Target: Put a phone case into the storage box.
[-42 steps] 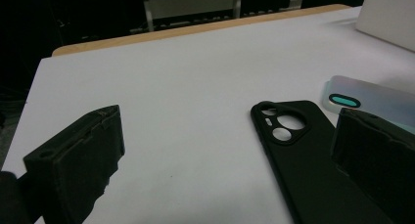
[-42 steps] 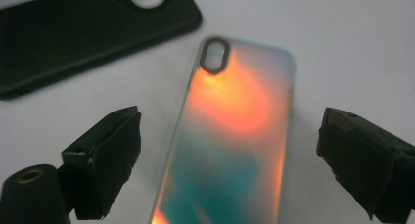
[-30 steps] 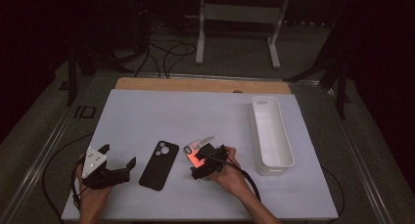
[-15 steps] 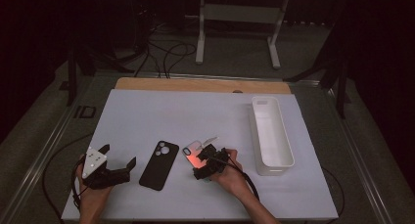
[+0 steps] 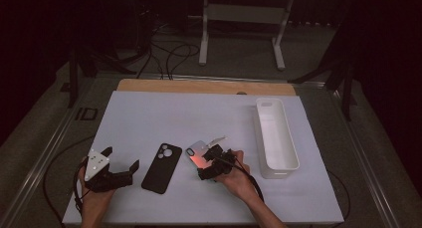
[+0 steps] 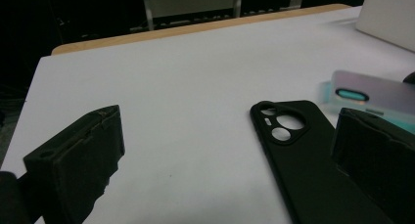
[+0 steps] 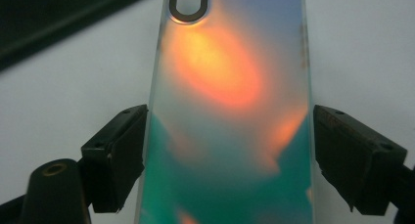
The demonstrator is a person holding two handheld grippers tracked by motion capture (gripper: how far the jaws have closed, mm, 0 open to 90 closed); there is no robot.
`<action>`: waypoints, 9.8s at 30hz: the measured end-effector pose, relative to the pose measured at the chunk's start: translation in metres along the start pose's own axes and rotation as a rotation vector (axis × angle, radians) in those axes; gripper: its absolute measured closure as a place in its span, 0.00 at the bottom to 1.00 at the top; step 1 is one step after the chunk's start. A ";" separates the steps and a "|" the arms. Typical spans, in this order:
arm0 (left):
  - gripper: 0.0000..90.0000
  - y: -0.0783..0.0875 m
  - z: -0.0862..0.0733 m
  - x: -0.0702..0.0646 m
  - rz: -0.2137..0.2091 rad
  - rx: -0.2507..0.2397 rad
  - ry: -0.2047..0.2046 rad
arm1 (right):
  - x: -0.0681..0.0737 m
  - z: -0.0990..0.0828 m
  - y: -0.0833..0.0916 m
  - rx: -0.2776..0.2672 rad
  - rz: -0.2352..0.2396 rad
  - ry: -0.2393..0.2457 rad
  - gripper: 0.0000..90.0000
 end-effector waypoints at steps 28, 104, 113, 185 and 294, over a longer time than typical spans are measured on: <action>0.00 -0.026 0.075 -0.051 -0.178 0.028 -0.004 | 0.010 0.036 0.064 -0.345 0.132 0.064 0.19; 0.91 -0.048 0.118 -0.097 -0.410 -0.074 0.014 | 0.004 0.046 0.096 -0.573 0.319 0.034 0.11; 0.91 -0.052 0.113 -0.103 -0.419 -0.055 0.002 | 0.005 0.058 0.097 -0.594 0.350 0.027 0.11; 0.00 -0.032 0.050 -0.059 -0.140 -0.038 -0.014 | -0.004 0.074 0.092 -0.588 0.283 -0.009 0.19; 0.00 -0.029 0.017 -0.043 0.034 0.000 -0.019 | -0.188 0.108 0.149 -0.680 -0.361 -0.286 0.19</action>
Point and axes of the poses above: each handheld gripper's, and its own axes: y roughly backward along the jaws, z roughly out of its top, x roughly to its left, the point moved 3 cm from there along -y, roughly forward along the jaws, and after that the axes turned 7 degrees about -y, right-handed, at the moved point
